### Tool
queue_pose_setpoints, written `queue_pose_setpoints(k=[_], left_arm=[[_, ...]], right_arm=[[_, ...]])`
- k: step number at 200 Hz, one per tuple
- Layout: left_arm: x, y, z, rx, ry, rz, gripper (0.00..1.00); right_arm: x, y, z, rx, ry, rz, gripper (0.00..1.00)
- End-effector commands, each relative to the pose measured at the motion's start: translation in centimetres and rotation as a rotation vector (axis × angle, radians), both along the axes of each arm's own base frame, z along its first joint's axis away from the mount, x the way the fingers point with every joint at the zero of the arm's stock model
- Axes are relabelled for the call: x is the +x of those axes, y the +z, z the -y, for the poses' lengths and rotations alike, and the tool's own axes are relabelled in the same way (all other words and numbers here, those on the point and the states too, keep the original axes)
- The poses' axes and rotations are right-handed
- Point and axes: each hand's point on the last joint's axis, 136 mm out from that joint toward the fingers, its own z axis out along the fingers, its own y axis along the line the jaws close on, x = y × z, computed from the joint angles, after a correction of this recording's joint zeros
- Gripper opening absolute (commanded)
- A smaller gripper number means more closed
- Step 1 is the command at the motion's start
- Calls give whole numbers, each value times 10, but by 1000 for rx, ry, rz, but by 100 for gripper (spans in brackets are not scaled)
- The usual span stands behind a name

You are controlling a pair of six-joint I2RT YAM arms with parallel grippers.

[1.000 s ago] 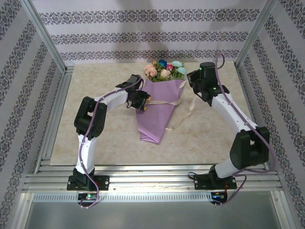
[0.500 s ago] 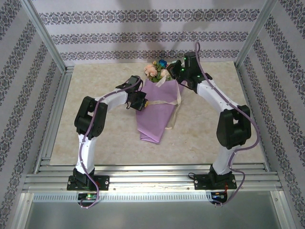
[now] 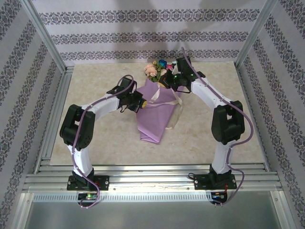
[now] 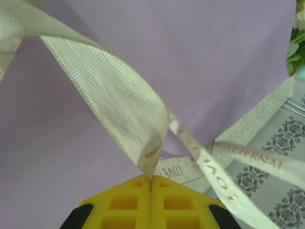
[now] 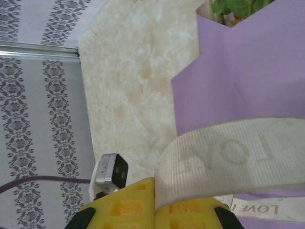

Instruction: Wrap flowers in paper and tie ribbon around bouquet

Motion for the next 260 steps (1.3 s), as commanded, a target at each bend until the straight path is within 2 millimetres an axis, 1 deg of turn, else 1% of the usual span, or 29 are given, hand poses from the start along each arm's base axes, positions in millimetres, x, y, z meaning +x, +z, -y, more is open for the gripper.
queue_pose_setpoints(k=[1,14,15,38,52,65,89,118,133,143,148,152,157,161,169,175,179,186,198,209,220,235,245,260], left_arm=[[-4,13,12,-42,-72,69,0],[-4,14,12,-39,-81,83,0],[-4,14,12,-39,-81,84,0],[1,18,14,-38,-94,112,0],[6,19,16,-30,-109,127,0],[11,17,18,-20,-127,136,0],[18,6,17,15,-155,128,0],[35,-4,15,32,-170,146,0],[46,-6,16,43,-194,179,0],[51,-9,18,52,-216,191,0],[52,-11,19,55,-228,193,4],[53,-12,20,57,-237,197,9],[53,-14,21,61,-247,196,17],[53,-13,20,65,-252,199,27],[50,-11,20,76,-263,205,43],[48,-5,18,91,-273,220,51],[46,-1,17,103,-280,231,54],[39,6,14,132,-301,242,55],[25,17,9,180,-348,252,57],[8,20,3,215,-383,242,57],[-9,19,-2,236,-426,225,55],[-30,15,-6,276,-525,211,45],[-39,10,-6,312,-603,206,38],[-43,4,-2,350,-705,215,31]], right_arm=[[14,-20,14,-72,-7,-40,0],[25,-32,15,-105,5,-72,0],[26,-31,15,-106,6,-68,0],[41,-59,6,-142,43,-117,0],[44,-74,-2,-154,69,-148,0],[43,-82,-9,-179,91,-162,0],[34,-95,-25,-191,134,-184,0],[15,-97,-45,-171,194,-203,0],[5,-95,-50,-154,216,-216,0],[-1,-98,-48,-164,214,-227,0],[-2,-99,-45,-173,206,-231,0],[-3,-100,-42,-181,199,-234,0],[-3,-102,-38,-185,187,-238,0],[-3,-104,-35,-186,178,-243,0],[-1,-107,-28,-185,161,-255,0],[0,-109,-24,-185,152,-263,0],[1,-110,-22,-185,148,-267,0],[2,-109,-19,-189,141,-268,0],[4,-109,-17,-188,136,-271,0],[5,-108,-19,-180,142,-274,0],[6,-109,-19,-182,145,-279,0],[6,-112,-21,-184,145,-287,0],[7,-115,-20,-185,140,-294,0],[7,-116,-20,-184,136,-299,0]])
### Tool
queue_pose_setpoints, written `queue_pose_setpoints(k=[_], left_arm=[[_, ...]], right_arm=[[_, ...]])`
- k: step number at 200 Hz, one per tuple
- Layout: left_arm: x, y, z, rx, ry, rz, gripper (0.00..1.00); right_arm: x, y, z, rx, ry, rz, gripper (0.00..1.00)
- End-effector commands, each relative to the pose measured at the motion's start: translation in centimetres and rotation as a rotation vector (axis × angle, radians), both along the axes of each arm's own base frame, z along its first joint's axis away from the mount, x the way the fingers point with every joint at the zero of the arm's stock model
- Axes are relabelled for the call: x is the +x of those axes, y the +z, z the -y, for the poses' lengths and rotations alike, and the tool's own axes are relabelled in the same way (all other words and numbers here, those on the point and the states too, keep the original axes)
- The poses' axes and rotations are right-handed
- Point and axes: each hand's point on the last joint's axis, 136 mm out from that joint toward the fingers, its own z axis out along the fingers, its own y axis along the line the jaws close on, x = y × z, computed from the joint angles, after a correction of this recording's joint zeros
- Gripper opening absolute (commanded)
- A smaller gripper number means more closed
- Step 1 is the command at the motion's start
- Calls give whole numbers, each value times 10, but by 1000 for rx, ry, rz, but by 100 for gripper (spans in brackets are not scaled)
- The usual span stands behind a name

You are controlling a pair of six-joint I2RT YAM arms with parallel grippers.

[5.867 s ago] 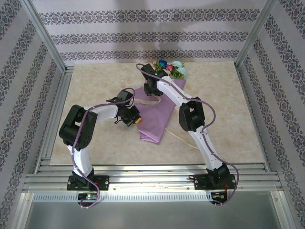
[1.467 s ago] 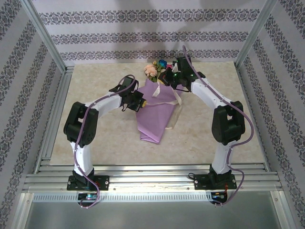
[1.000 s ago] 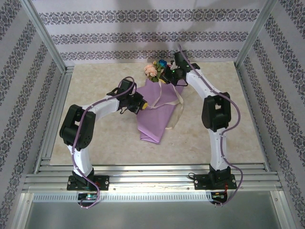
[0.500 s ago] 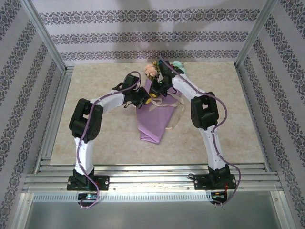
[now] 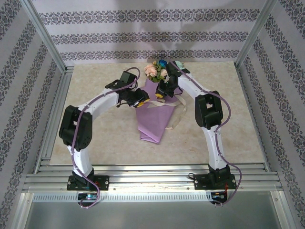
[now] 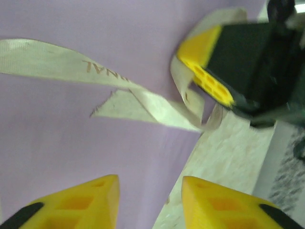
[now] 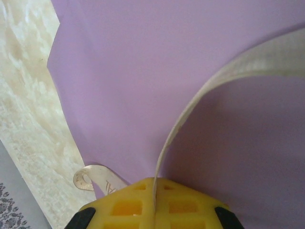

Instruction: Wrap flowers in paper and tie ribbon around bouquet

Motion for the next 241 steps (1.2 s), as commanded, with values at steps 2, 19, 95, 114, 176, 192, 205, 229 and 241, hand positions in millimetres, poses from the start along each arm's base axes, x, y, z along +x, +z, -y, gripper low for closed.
queue_pose_setpoints(k=[2,19,95,114,176,192,205,229,241], left_arm=[[-32,-30,-4,165,-220,-42,31],[-24,-42,-2,230,-297,-17,29],[22,-67,12,451,-448,138,51],[30,-72,15,465,-446,145,52],[34,-83,29,432,-458,124,48],[32,-85,31,427,-461,119,47],[30,-88,32,423,-462,111,45],[27,-91,36,412,-462,105,33],[26,-88,37,408,-451,109,30]], right_arm=[[-3,6,-6,13,10,-11,0],[-2,5,-7,14,8,-15,0],[-2,0,-9,28,-3,-34,0],[-2,-2,-10,31,-3,-39,0],[-3,-6,-11,36,-7,-50,0],[-2,-6,-10,38,-11,-48,0],[-2,-6,-10,39,-12,-48,0],[-2,-7,-10,39,-15,-52,0],[-2,-8,-9,36,-19,-51,0]])
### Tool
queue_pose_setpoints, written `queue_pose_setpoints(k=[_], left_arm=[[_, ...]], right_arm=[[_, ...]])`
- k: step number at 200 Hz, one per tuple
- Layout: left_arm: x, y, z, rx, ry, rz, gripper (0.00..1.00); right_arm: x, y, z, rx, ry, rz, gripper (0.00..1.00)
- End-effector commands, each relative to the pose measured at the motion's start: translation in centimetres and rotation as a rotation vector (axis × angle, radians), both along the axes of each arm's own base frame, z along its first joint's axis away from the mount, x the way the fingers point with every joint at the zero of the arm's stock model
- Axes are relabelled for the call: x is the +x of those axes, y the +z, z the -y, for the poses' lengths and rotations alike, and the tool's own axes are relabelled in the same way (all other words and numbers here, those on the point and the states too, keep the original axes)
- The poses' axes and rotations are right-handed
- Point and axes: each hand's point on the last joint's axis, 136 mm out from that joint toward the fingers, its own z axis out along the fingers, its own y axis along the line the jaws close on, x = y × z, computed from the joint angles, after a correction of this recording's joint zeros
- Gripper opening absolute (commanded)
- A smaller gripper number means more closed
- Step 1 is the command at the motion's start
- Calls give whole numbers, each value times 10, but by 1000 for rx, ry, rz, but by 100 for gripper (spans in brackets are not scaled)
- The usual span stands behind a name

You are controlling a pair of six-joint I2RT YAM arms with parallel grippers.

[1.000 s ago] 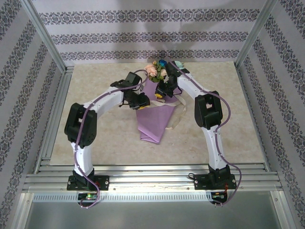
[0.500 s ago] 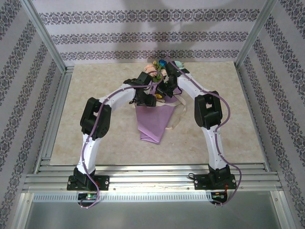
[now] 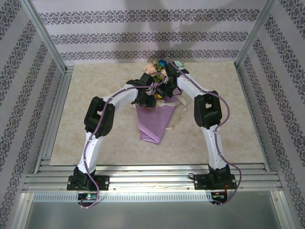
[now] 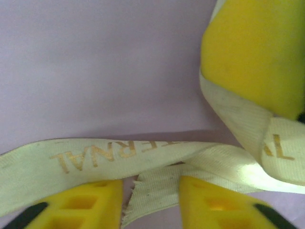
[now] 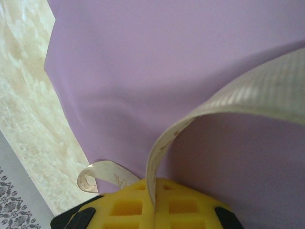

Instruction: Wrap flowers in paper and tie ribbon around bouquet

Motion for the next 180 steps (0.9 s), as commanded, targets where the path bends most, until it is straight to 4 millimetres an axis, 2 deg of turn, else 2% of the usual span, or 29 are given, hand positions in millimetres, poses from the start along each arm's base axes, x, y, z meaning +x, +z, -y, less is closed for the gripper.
queue_pose_setpoints(k=[1,31,61,109,117,134,152,180], left_arm=[[-12,-2,9,-1,-20,-21,30],[-15,12,9,-28,2,2,23],[-18,24,6,-41,31,21,0],[-28,46,-1,-82,80,52,0],[-30,48,-2,-85,83,53,14],[-33,44,-1,-83,65,40,32],[-33,33,0,-70,42,24,40],[-32,14,4,-56,19,-21,46]], right_arm=[[-2,-3,-5,14,-2,-18,0],[-1,-4,-2,13,-10,-16,0],[-1,-2,-1,10,-15,-10,0],[0,5,3,3,-23,10,0],[0,5,3,4,-22,8,0],[0,5,3,4,-24,8,0],[-1,3,3,4,-25,2,0],[-2,2,3,5,-26,-2,0]])
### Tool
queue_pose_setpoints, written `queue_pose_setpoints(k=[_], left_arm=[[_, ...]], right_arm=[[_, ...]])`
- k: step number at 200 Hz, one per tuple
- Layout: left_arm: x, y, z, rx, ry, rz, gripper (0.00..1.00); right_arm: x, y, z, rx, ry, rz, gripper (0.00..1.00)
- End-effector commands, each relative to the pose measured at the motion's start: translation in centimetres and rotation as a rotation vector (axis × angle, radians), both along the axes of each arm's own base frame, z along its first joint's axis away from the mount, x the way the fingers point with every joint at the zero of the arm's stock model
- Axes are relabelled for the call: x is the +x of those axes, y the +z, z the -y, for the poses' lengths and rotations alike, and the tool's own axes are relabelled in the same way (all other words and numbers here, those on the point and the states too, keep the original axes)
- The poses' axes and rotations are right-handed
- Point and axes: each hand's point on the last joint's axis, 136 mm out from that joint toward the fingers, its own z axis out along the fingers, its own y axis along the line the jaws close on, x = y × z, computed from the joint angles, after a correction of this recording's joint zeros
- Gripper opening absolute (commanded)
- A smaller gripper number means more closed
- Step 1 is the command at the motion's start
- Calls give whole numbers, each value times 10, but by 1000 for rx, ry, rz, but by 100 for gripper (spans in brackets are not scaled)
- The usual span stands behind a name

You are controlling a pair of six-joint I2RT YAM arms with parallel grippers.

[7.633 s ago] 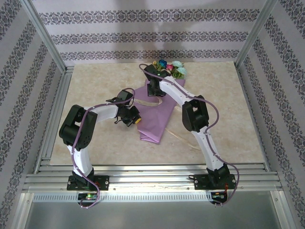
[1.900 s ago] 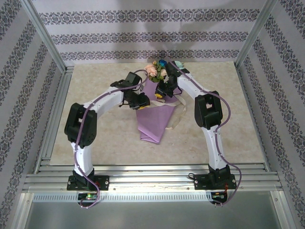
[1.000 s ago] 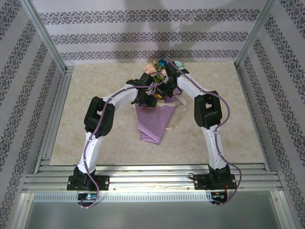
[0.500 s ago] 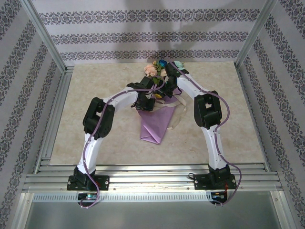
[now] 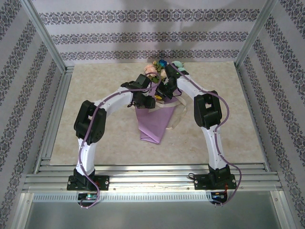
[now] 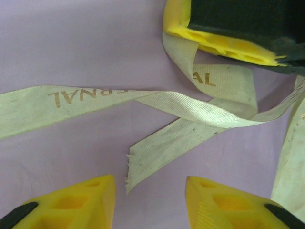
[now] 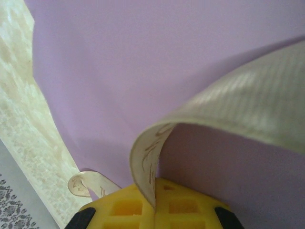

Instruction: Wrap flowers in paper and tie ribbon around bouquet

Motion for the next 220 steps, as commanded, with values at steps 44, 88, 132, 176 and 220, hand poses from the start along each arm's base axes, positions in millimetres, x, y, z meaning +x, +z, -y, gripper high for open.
queue_pose_setpoints(k=[44,88,132,176,220], left_arm=[[-2,-31,18,-5,-61,-49,46],[-1,-35,18,1,-49,-54,28],[-2,-23,19,-15,-33,-32,11],[-5,-6,15,-31,-4,-5,0],[-16,3,13,-66,9,-16,0]], right_arm=[[-1,8,3,10,-17,6,0],[1,9,1,16,-22,11,0],[2,10,2,17,-27,14,0],[2,14,4,6,-32,25,0],[7,37,17,-33,-68,94,23]])
